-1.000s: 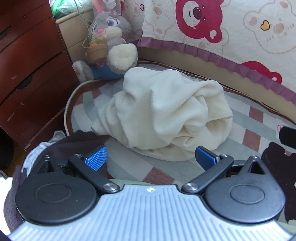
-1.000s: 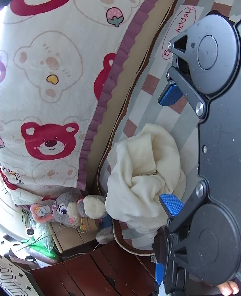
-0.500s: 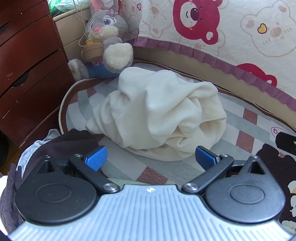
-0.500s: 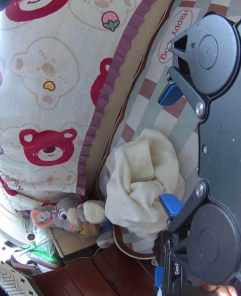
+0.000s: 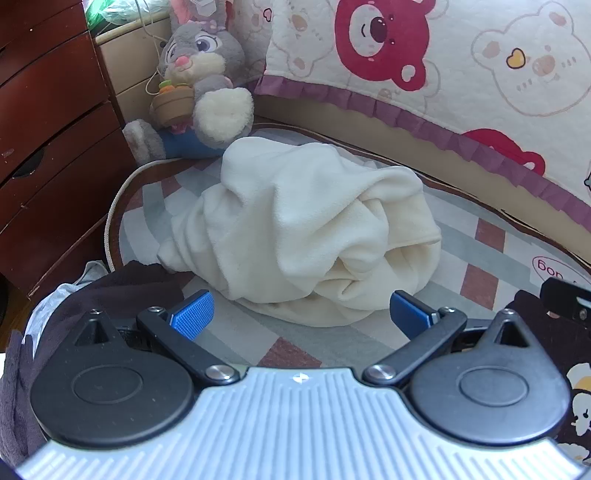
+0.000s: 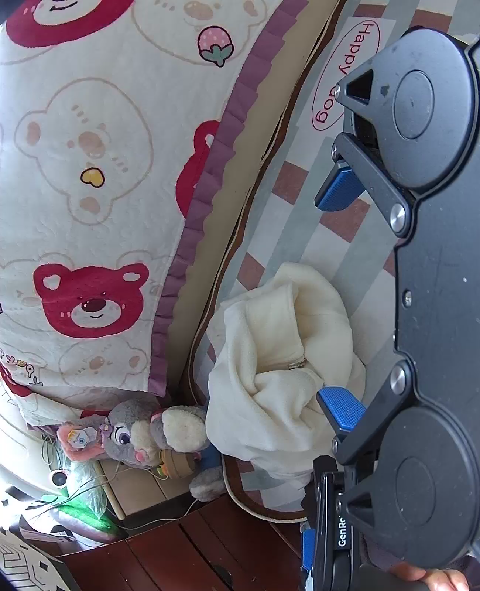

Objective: Fold clothes

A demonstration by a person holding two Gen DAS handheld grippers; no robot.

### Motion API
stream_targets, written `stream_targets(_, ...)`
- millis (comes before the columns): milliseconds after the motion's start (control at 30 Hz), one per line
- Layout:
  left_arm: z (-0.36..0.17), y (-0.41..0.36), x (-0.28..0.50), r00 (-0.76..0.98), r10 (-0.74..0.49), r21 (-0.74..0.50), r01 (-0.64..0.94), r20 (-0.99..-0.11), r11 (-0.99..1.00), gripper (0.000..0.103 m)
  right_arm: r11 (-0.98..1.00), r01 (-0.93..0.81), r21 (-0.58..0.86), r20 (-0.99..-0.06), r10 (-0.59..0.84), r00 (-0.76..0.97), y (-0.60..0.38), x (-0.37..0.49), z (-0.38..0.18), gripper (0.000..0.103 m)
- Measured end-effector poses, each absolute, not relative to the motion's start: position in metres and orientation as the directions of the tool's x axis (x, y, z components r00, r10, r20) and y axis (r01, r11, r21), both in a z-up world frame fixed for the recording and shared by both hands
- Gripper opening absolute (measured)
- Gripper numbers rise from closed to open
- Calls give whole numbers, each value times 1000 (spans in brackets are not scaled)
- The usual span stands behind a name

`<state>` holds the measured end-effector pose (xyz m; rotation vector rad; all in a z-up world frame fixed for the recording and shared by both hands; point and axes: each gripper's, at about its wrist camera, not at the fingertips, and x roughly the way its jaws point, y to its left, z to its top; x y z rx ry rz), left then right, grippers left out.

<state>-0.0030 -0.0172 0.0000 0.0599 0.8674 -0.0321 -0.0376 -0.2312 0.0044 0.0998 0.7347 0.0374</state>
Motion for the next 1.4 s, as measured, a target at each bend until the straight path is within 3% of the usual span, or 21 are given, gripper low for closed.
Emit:
stream_targets(467, -29, -9, 12, 615, 18, 32, 11, -789, 999, 103, 996, -14, 89, -696, 72, 715, -230, -34, -8, 102)
stream_targets(567, -43, 3, 21, 621, -19, -53, -37, -784, 998, 103, 994, -64, 90, -644, 107, 758, -230, -31, -11, 103)
stream_targets(733, -61, 20, 55, 629, -64, -199, -146, -775, 969, 101, 940, -284, -186, -605, 118, 787, -213, 19, -14, 103)
stream_targets(833, -62, 29, 78, 636, -64, -237, -190, -769, 953, 94, 949, -314, -28, -638, 225, 737, -224, 60, -3, 103)
stream_targets(1000, -66, 44, 108, 654, -93, -309, -223, -751, 924, 54, 893, -258, 369, -665, 448, 598, -246, 111, -17, 99)
stream_targets(1067, -70, 41, 110, 693, -84, -311, -209, -716, 927, 49, 860, -201, 469, -666, 494, 560, -254, 125, -27, 75)
stream_targets(1167, -97, 26, 107, 681, -70, -261, -182, -729, 948, 45, 832, -126, 540, -663, 513, 545, -258, 135, -46, 58)
stream_targets(1200, -106, 24, 106, 670, -85, -268, -174, -737, 948, 39, 817, -111, 565, -656, 527, 541, -259, 140, -51, 56)
stream_targets(1333, -120, 36, 102, 670, -134, -325, -168, -730, 931, 36, 726, 5, 687, -626, 589, 511, -266, 156, -71, 57)
stream_targets(1400, -119, 44, 99, 684, -133, -340, -178, -718, 924, 36, 640, 86, 763, -595, 644, 482, -271, 164, -86, 65)
